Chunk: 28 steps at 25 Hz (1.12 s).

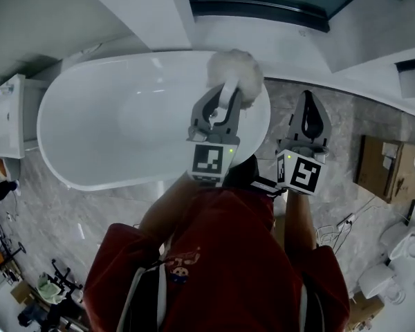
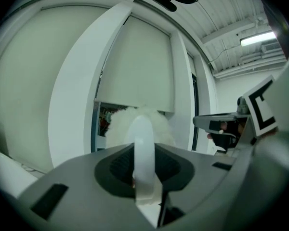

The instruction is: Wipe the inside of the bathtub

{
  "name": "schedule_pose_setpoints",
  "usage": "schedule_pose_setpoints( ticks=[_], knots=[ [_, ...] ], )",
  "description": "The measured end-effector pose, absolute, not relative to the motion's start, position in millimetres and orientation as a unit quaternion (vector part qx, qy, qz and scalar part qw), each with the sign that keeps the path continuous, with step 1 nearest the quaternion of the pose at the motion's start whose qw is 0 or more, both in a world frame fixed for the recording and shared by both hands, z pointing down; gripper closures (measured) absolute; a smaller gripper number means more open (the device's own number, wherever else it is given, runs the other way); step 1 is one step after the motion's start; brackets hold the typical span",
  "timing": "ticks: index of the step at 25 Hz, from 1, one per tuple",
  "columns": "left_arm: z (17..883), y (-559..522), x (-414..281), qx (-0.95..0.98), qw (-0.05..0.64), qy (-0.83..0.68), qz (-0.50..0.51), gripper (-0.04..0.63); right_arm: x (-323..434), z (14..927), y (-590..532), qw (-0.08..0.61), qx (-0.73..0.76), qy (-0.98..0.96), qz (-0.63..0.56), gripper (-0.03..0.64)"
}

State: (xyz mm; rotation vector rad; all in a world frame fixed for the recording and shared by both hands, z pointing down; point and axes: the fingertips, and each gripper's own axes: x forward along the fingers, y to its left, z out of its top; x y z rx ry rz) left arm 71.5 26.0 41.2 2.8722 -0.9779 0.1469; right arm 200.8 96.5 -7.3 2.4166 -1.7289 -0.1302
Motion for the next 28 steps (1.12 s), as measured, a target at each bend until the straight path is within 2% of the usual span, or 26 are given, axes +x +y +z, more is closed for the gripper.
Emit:
schedule_pose_setpoints(
  ticks=[5, 14, 28],
  knots=[
    [56, 15, 103, 0.930, 0.045, -0.358, 0.068, 0.502, 239, 10, 67, 0.061, 0.790, -0.610, -0.024, 0.604],
    [110, -14, 142, 0.897, 0.076, -0.420, 0.114, 0.502, 280, 55, 12, 0.067, 0.737, -0.673, -0.017, 0.604],
    [308, -37, 154, 0.866, 0.162, -0.433, 0.191, 0.502, 264, 200, -30, 0.103, 0.672, -0.733, 0.006, 0.604]
  ],
)
